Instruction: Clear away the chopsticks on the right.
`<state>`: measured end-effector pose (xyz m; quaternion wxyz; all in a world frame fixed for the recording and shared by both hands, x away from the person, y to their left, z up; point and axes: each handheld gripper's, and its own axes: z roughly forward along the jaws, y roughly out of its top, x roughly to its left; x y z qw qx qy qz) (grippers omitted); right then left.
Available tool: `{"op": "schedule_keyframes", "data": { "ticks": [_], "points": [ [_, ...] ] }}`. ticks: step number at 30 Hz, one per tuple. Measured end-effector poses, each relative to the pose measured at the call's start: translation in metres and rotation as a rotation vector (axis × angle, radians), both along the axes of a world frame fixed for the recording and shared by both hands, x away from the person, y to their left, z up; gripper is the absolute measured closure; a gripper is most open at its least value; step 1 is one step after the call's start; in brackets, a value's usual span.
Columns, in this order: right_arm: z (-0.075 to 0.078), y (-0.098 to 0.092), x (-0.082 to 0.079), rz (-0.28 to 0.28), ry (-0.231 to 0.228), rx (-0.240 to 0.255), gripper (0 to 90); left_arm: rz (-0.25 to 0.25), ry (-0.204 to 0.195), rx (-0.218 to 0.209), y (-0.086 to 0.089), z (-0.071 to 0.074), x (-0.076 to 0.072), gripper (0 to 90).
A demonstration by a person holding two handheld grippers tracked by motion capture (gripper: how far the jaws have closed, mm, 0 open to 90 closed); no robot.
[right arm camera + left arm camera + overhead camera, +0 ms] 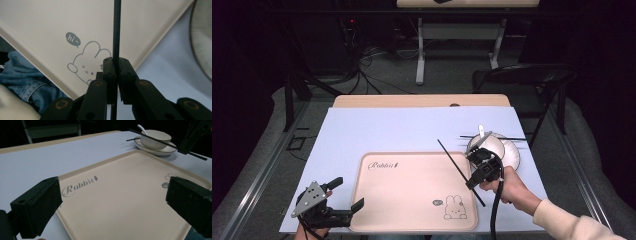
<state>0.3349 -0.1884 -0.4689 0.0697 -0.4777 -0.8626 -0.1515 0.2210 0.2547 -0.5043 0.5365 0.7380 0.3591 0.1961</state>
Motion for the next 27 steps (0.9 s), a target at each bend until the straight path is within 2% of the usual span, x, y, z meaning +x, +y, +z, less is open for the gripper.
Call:
{"op": "schedule_keyframes", "data": {
  "ticks": [3, 4, 5, 6, 9, 10, 12, 13, 14, 16, 19, 23, 27],
  "points": [
    [-0.006, 0.001, -0.002, -0.014, 0.01, 0.008, 85.0, 0.0, -0.002, -0.001, 0.0, 0.0, 0.0, 0.1],
    [-0.013, 0.001, -0.005, -0.041, 0.03, 0.031, 85.0, 0.0, 0.0, 0.0, 0.0, 0.0, 0.0, 0.1],
    [-0.013, 0.001, -0.005, -0.041, 0.03, 0.031, 85.0, 0.0, 0.0, 0.0, 0.0, 0.0, 0.0, 0.1],
    [-0.021, 0.001, -0.006, -0.048, 0.036, 0.046, 85.0, 0.0, -0.002, -0.001, 0.0, 0.0, 0.0, 0.1],
    [-0.028, 0.002, -0.009, -0.067, 0.046, 0.049, 85.0, 0.0, -0.002, -0.002, 0.0, 0.0, 0.0, 0.1],
    [-0.033, 0.002, -0.01, -0.103, 0.059, 0.064, 84.9, -0.001, 0.001, 0.0, 0.0, 0.0, 0.0, 0.1],
    [-0.035, 0.002, -0.01, -0.105, 0.061, 0.067, 84.9, -0.001, 0.001, 0.0, 0.0, 0.0, 0.0, 0.1],
    [-0.039, 0.002, -0.011, -0.14, 0.061, 0.078, 84.8, -0.001, 0.0, -0.001, 0.0, 0.0, 0.0, 0.1],
    [-0.042, 0.003, -0.011, -0.136, 0.074, 0.074, 84.8, -0.001, 0.0, -0.002, 0.0, 0.0, 0.0, 0.1],
    [-0.045, 0.003, -0.012, -0.14, 0.064, 0.072, 84.8, 0.0, 0.001, 0.0, 0.0, 0.0, 0.0, 0.1],
    [-0.052, 0.008, -0.015, -0.137, 0.071, 0.036, 84.7, -0.001, 0.003, 0.001, 0.0, 0.0, 0.0, 0.1],
    [-0.057, 0.012, -0.016, -0.117, 0.064, 0.031, 84.5, -0.001, 0.001, 0.001, 0.0, 0.0, 0.0, 0.1],
    [-0.059, 0.013, -0.018, -0.13, 0.062, 0.023, 83.7, -0.001, 0.002, 0.0, 0.0, 0.0, 0.0, 0.1]
  ]
}}
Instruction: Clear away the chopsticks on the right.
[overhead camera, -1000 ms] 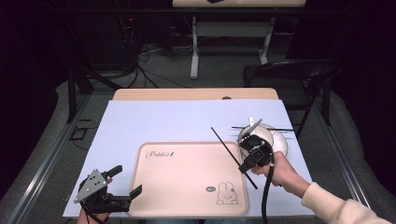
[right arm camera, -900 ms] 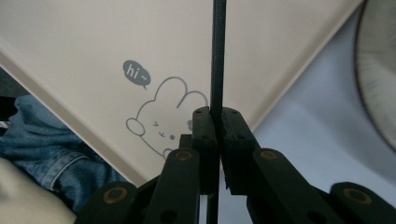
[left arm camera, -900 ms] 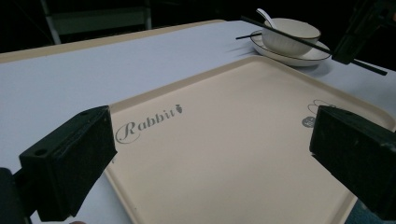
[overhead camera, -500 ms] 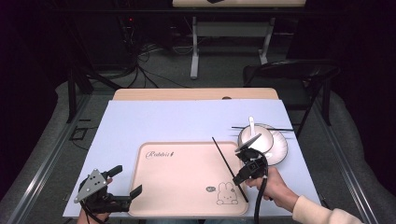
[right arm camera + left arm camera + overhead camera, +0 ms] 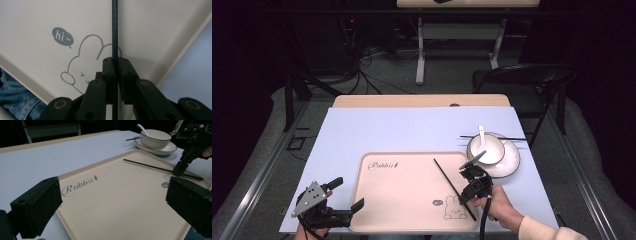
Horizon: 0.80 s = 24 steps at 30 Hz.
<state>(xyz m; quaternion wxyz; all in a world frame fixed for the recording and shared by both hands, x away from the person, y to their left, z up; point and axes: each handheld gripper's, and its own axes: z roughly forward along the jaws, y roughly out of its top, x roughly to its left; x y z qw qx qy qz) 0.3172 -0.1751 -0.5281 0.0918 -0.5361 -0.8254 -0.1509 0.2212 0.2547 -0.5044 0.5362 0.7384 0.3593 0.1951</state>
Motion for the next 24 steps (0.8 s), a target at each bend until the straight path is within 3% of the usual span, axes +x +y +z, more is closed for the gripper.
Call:
{"op": "schedule_keyframes", "data": {
  "ticks": [4, 8, 11, 12, 15, 19, 21, 24],
  "points": [
    [-0.001, 0.001, -0.001, 0.002, 0.008, 0.0, 82.4, -0.001, 0.0, 0.0, 0.0, 0.0, 0.0, 0.1],
    [0.002, 0.003, -0.004, 0.018, -0.014, -0.007, 72.1, -0.001, 0.0, 0.0, 0.0, 0.0, 0.0, 0.1],
    [0.01, 0.004, -0.006, 0.092, -0.071, -0.021, 53.2, 0.001, 0.004, -0.002, 0.0, 0.0, 0.0, 0.1],
    [0.016, 0.004, -0.008, 0.147, -0.094, -0.009, 43.7, 0.0, 0.004, 0.0, 0.0, 0.0, 0.0, 0.1],
    [0.026, 0.004, -0.013, 0.214, -0.157, -0.012, 34.1, -0.002, 0.003, -0.002, 0.0, 0.0, 0.0, 0.1],
    [0.037, -0.002, -0.014, 0.31, -0.227, -0.071, 19.9, -0.001, 0.004, -0.002, 0.0, 0.0, 0.0, 0.1],
    [0.042, -0.007, -0.014, 0.346, -0.247, -0.089, 14.3, 0.002, 0.003, -0.001, 0.0, 0.0, 0.0, 0.1],
    [0.047, -0.012, -0.012, 0.384, -0.266, -0.09, 12.9, 0.002, 0.003, -0.001, 0.0, 0.0, 0.0, 0.1]
  ]
}}
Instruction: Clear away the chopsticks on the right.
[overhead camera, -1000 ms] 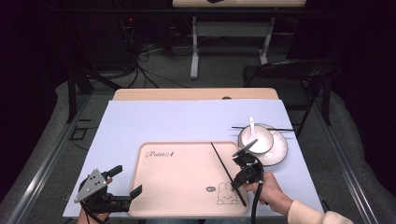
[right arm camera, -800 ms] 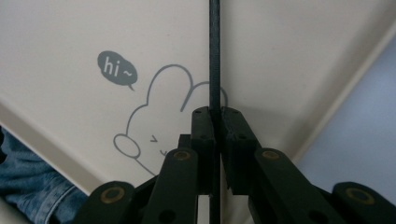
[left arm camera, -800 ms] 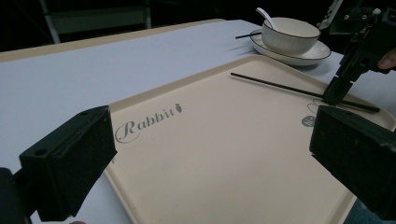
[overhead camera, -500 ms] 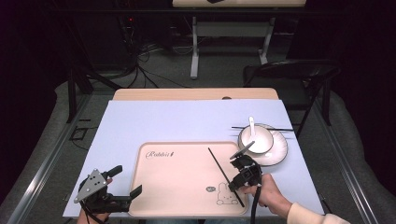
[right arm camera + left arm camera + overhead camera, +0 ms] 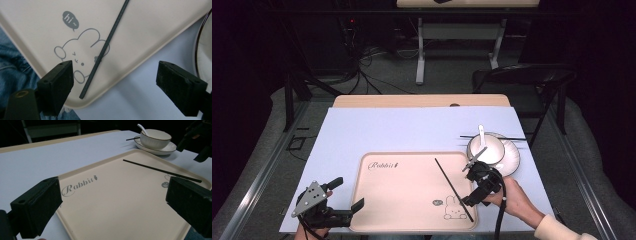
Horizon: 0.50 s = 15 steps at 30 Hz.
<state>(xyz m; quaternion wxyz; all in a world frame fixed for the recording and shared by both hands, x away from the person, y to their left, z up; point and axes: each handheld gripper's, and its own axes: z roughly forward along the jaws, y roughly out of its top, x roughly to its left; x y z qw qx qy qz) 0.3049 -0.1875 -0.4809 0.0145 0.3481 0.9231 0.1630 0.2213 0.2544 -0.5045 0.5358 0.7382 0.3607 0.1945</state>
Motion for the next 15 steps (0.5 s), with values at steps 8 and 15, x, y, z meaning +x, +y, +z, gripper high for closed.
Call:
{"op": "schedule_keyframes", "data": {
  "ticks": [8, 15],
  "points": [
    [0.027, -0.025, 0.009, 0.18, -0.112, -0.082, 0.5, -0.001, 0.001, -0.001, 0.0, 0.0, 0.0, 0.1],
    [0.05, -0.055, 0.026, 0.226, -0.17, -0.118, 0.0, 0.001, -0.002, 0.0, 0.0, 0.0, 0.0, 0.1]
  ]
}}
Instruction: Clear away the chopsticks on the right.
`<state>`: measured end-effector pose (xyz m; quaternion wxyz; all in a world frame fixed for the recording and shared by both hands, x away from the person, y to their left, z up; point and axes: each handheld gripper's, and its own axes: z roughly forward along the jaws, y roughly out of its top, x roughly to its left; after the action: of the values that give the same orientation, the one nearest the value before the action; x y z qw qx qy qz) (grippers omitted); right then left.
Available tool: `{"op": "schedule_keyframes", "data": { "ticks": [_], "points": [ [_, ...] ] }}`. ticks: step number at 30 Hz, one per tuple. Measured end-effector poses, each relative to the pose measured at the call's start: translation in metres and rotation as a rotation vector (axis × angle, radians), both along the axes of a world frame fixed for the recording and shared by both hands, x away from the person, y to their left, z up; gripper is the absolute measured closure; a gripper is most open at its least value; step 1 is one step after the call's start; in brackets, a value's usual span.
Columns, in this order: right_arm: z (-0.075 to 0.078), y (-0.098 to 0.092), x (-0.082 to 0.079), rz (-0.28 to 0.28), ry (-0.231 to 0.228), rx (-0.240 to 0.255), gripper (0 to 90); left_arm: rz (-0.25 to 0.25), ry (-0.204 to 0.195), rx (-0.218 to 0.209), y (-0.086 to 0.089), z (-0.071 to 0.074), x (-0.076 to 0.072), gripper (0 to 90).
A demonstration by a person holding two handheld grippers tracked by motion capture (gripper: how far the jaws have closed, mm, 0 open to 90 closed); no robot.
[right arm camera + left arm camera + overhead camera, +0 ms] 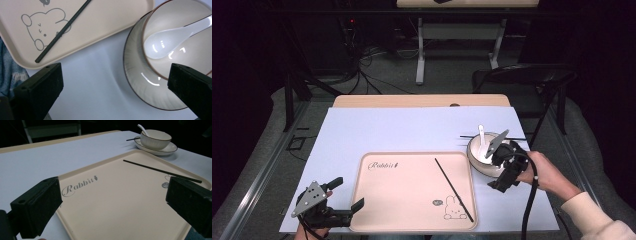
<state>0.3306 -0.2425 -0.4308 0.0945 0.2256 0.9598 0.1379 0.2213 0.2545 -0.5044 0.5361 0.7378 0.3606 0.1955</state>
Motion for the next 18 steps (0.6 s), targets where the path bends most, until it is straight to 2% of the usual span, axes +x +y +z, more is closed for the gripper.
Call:
{"op": "schedule_keyframes", "data": {
  "ticks": [3, 6, 7, 9, 11, 14, 18],
  "points": [
    [0.005, -0.009, 0.007, -0.014, -0.018, -0.003, 0.0, 0.002, -0.004, -0.003, 0.0, 0.0, 0.0, 0.1],
    [0.012, -0.026, 0.021, -0.015, -0.04, 0.001, 0.0, 0.007, -0.006, -0.009, 0.001, 0.0, -0.001, 0.1],
    [0.014, -0.03, 0.026, -0.028, -0.056, -0.014, 0.0, 0.004, -0.008, -0.011, 0.001, 0.0, -0.001, 0.1],
    [0.017, -0.036, 0.03, -0.01, -0.066, -0.011, 0.0, 0.004, -0.01, -0.009, 0.001, 0.0, -0.001, 0.1],
    [0.021, -0.041, 0.037, -0.014, -0.098, -0.047, 0.0, 0.005, -0.009, -0.011, 0.0, 0.0, 0.0, 0.1],
    [0.025, -0.047, 0.044, 0.011, -0.142, -0.056, 0.0, 0.002, -0.011, -0.009, 0.0, 0.0, 0.0, 0.1],
    [0.027, -0.054, 0.055, 0.015, -0.144, -0.059, 0.0, 0.002, -0.009, -0.008, 0.001, 0.0, 0.0, 0.1]
  ]
}}
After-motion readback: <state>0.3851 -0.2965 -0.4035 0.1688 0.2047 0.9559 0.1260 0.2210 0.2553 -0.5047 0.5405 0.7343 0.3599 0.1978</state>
